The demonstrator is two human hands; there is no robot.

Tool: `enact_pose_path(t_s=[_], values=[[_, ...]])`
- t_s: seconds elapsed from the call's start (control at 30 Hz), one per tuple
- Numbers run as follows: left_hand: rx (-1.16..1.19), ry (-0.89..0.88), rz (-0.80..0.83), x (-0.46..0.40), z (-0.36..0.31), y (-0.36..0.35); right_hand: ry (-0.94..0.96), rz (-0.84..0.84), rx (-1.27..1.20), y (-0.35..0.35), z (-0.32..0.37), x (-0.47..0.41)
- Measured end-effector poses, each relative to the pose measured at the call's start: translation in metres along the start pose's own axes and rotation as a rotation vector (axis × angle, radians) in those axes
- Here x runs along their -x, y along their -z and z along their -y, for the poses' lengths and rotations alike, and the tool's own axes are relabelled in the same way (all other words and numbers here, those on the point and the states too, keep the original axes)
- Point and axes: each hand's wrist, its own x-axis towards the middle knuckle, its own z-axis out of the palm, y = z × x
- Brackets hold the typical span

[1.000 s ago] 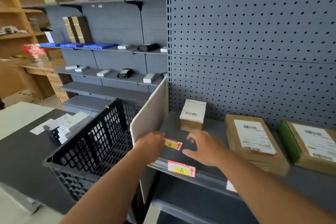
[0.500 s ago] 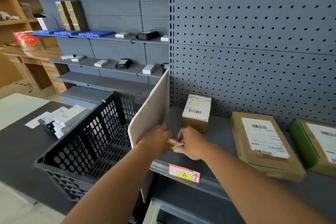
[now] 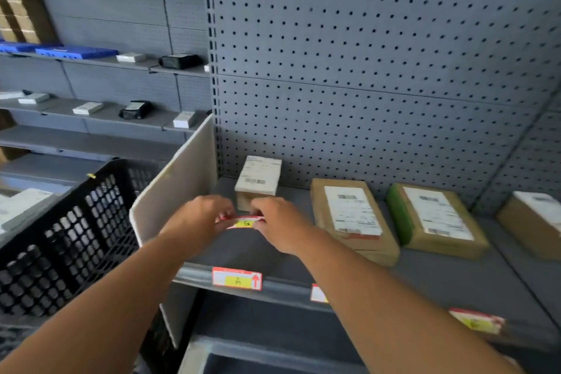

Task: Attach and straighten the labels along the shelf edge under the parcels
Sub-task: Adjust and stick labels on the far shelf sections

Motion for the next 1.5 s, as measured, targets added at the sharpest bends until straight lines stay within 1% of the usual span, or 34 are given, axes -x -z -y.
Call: enact_pose_path(t_s=[0.13, 0.27, 0.33, 0.5, 0.77, 0.97, 1.17, 1.3, 1.5], values=[[0.049, -0.094, 0.003, -0.014, -0.044, -0.013, -0.027, -0.035, 0.13, 0.027, -0.026, 0.04], [0.064, -0.174, 0.005, -0.031, -0.105, -0.032, -0.122, -0.095, 0.109, 0.06, -0.064, 0.086], [0.089, -0.204, 0.024, -0.042, -0.136, -0.039, -0.153, -0.111, 0.144, 0.073, -0.081, 0.108], [0.098, -0.332, 0.064, -0.065, -0.255, -0.07, -0.298, -0.198, 0.19, 0.118, -0.148, 0.194], [0.153, -0.5, 0.092, -0.067, -0.492, -0.141, -0.506, -0.315, 0.26, 0.208, -0.277, 0.381], [0.257, -0.622, 0.11, -0.063, -0.655, -0.188, -0.651, -0.422, 0.231, 0.268, -0.357, 0.515], [0.31, -0.714, 0.15, -0.077, -0.775, -0.231, -0.744, -0.475, 0.257, 0.308, -0.421, 0.607], [0.362, -0.764, 0.19, -0.094, -0.841, -0.269, -0.821, -0.493, 0.271, 0.328, -0.47, 0.649], [0.406, -0.787, 0.225, -0.134, -0.931, -0.324, -0.894, -0.486, 0.271, 0.368, -0.559, 0.694]])
